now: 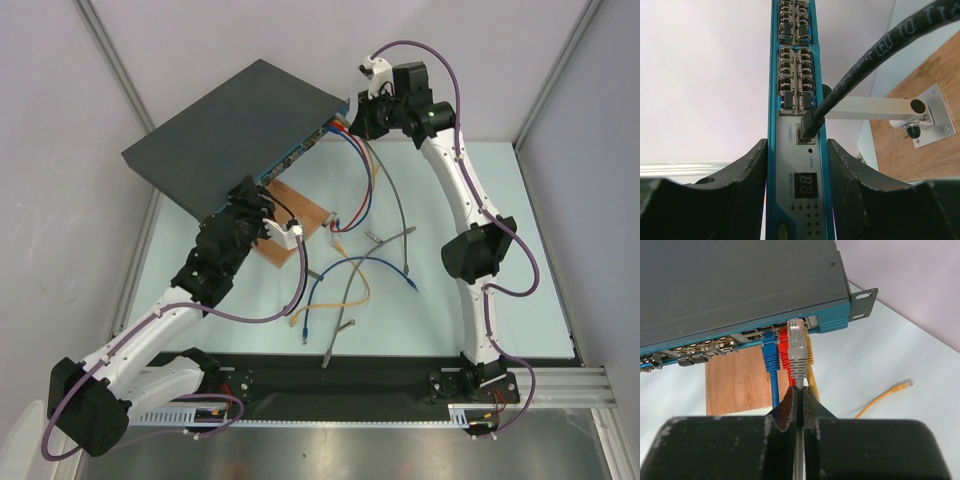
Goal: Insert the plug into the switch port
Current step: Insert the connector into the switch port.
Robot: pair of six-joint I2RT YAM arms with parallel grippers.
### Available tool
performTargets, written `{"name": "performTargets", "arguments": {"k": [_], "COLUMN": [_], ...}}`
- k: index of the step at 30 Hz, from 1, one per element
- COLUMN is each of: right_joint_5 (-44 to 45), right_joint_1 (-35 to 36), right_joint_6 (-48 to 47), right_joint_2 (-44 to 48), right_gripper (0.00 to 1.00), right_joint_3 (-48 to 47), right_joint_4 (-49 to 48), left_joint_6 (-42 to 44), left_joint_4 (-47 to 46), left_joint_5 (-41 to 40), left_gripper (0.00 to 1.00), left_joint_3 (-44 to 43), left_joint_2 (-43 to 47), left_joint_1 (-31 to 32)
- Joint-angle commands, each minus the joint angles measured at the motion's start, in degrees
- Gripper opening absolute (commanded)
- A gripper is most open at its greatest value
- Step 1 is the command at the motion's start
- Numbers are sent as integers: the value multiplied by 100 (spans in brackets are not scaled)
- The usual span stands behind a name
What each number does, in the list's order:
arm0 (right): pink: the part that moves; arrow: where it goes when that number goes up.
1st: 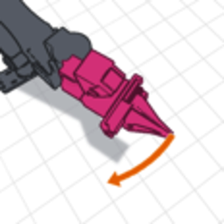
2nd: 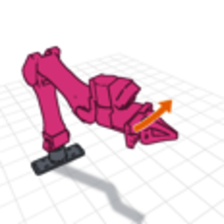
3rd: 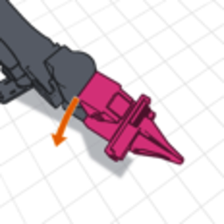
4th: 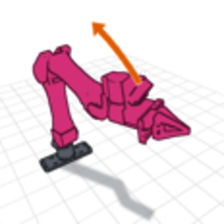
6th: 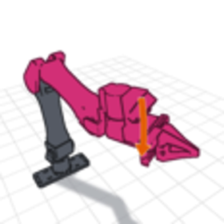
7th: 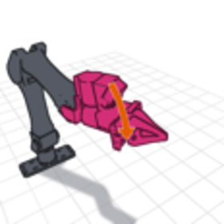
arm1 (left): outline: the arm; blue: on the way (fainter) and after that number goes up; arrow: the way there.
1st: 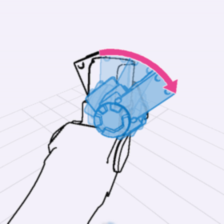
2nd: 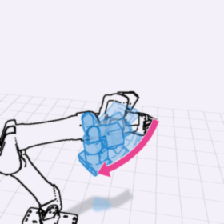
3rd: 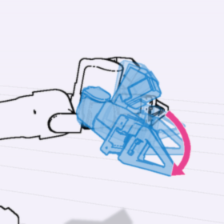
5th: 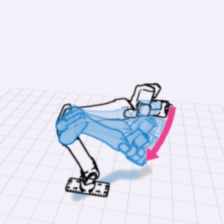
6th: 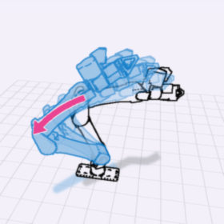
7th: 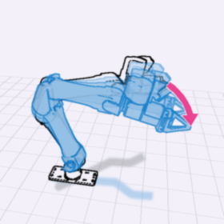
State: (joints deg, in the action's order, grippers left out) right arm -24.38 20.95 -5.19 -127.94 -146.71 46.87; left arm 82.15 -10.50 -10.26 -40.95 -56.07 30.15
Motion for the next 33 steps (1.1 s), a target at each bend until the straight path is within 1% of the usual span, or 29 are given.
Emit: {"name": "performTargets", "arguments": {"k": [1,11,26,33], "right_joint_5": [-14,-23,3,-5], "right_joint_1": [94,-12,-47,-47], "right_joint_6": [-96,53,-237,-35], "right_joint_2": [-91,-21,155,6], "right_gripper": [0,0,0,0], "right_joint_3": [-208,-182,-173,-226], "right_joint_4": [243,314,604,341], "left_joint_6": [73,20,-6,-15], "left_joint_4": [716,804,804,813], "left_joint_5": [-1391,-1417,-1400,-1408], "left_gripper": [0,0,0,0], "left_joint_3": [-45,-62,-106,-115], "left_joint_2": [167,211,132,106], "left_joint_1": [-405,-414,-370,-326]}}
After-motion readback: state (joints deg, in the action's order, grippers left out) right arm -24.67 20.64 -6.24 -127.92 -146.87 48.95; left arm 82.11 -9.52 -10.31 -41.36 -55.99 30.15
